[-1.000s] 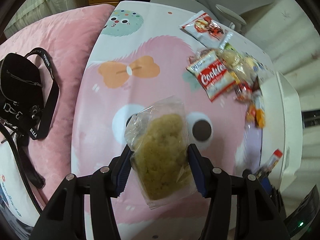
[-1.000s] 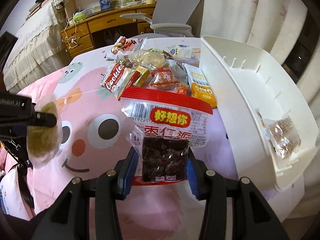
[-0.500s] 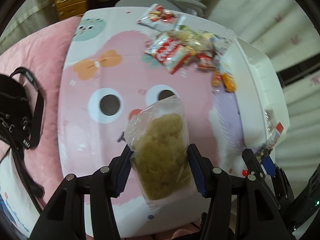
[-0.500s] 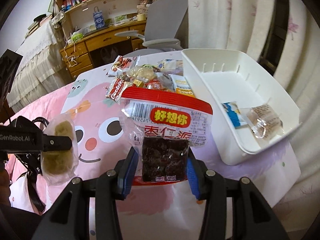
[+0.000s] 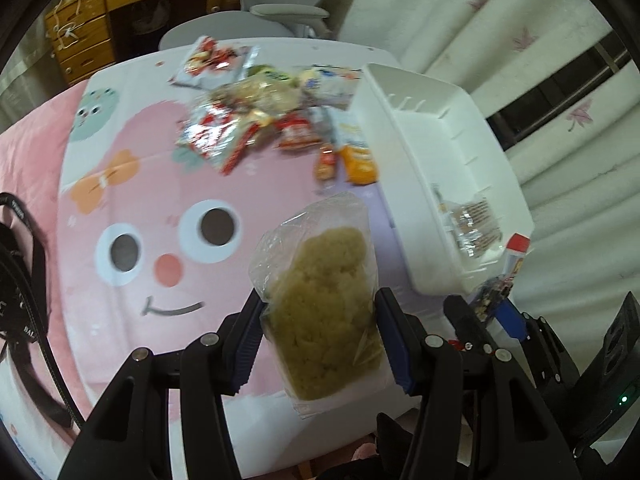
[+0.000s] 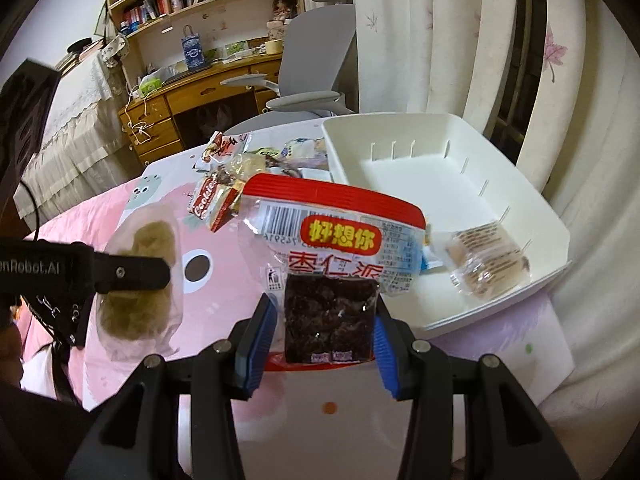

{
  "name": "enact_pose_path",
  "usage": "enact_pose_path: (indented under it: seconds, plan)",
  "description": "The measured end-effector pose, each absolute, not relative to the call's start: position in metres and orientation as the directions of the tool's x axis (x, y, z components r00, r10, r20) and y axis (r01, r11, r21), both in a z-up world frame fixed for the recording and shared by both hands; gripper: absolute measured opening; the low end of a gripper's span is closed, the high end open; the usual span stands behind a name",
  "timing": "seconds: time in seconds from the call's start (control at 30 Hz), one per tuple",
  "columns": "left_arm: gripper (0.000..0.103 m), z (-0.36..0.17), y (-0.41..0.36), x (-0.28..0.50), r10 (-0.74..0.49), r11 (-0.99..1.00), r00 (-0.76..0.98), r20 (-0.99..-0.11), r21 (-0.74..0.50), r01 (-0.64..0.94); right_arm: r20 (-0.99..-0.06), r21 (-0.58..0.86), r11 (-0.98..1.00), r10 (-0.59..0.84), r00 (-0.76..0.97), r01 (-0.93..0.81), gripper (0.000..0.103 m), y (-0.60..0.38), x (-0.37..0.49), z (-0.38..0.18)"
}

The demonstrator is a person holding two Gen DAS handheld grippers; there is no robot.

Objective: Organize snacks
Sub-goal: 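Carry both bags over the white tray and open both tools to drop them in, then withdraw both open tools from the tray toward the remaining snacks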

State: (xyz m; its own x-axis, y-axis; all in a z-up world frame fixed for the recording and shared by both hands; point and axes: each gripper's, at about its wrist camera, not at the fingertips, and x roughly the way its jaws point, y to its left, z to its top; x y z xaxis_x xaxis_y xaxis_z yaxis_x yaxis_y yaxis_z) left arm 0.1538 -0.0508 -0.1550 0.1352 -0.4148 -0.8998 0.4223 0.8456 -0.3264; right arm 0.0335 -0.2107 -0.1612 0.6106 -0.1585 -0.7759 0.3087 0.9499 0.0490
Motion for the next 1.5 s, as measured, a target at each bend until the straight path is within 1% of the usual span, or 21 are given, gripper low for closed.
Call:
enact_pose_path:
  seconds: [0.3,0.6,0.93,0.97,1.0,1.07,1.1,1.13,1.2,1.5]
  plan:
    - [0.053,-0.129,-0.122,0.149,-0.473,0.821,0.178,-0.863,-0.359,0.444,-0.765,0.030,0.967,-0.140,0.629,0.252,0.046,-0.273,0.033,-0.144]
    - [0.054,-0.123,-0.184,0.143,-0.499,0.820,0.212,-0.840,-0.380,0.428,-0.762,0.009,0.982,-0.114,0.638,0.186,0.047,-0.341,0.035,-0.136]
    - [0.054,-0.124,-0.217,0.145,-0.513,0.834,0.261,-0.818,-0.402,0.378,-0.762,-0.006,0.997,-0.056,0.645,0.080,0.047,-0.387,0.041,-0.133]
    - [0.054,-0.123,-0.218,0.146,-0.514,0.834,0.264,-0.816,-0.404,0.375,-0.760,-0.006,0.997,-0.052,0.648,0.073,0.048,-0.388,0.039,-0.132]
    - [0.057,-0.123,-0.219,0.146,-0.512,0.837,0.268,-0.816,-0.403,0.371,-0.759,-0.006,0.998,-0.050,0.649,0.070,0.048,-0.390,0.040,-0.131]
    - [0.063,-0.123,-0.222,0.148,-0.502,0.843,0.271,-0.821,-0.395,0.364,-0.760,-0.007,0.997,-0.052,0.647,0.072,0.052,-0.396,0.041,-0.133]
    - [0.065,-0.123,-0.222,0.148,-0.498,0.846,0.273,-0.823,-0.392,0.361,-0.771,-0.008,0.997,-0.055,0.635,0.076,0.061,-0.398,0.042,-0.135]
    - [0.065,-0.123,-0.222,0.147,-0.495,0.848,0.274,-0.824,-0.391,0.358,-0.781,-0.009,0.997,-0.057,0.622,0.080,0.065,-0.400,0.044,-0.138]
    - [0.067,-0.123,-0.222,0.147,-0.487,0.854,0.276,-0.829,-0.384,0.352,-0.787,0.000,0.997,-0.050,0.615,0.081,0.065,-0.401,0.045,-0.141]
    - [0.067,-0.130,-0.206,0.146,-0.443,0.879,0.263,-0.857,-0.357,0.316,-0.806,0.023,0.997,-0.021,0.592,0.067,0.065,-0.393,0.045,-0.148]
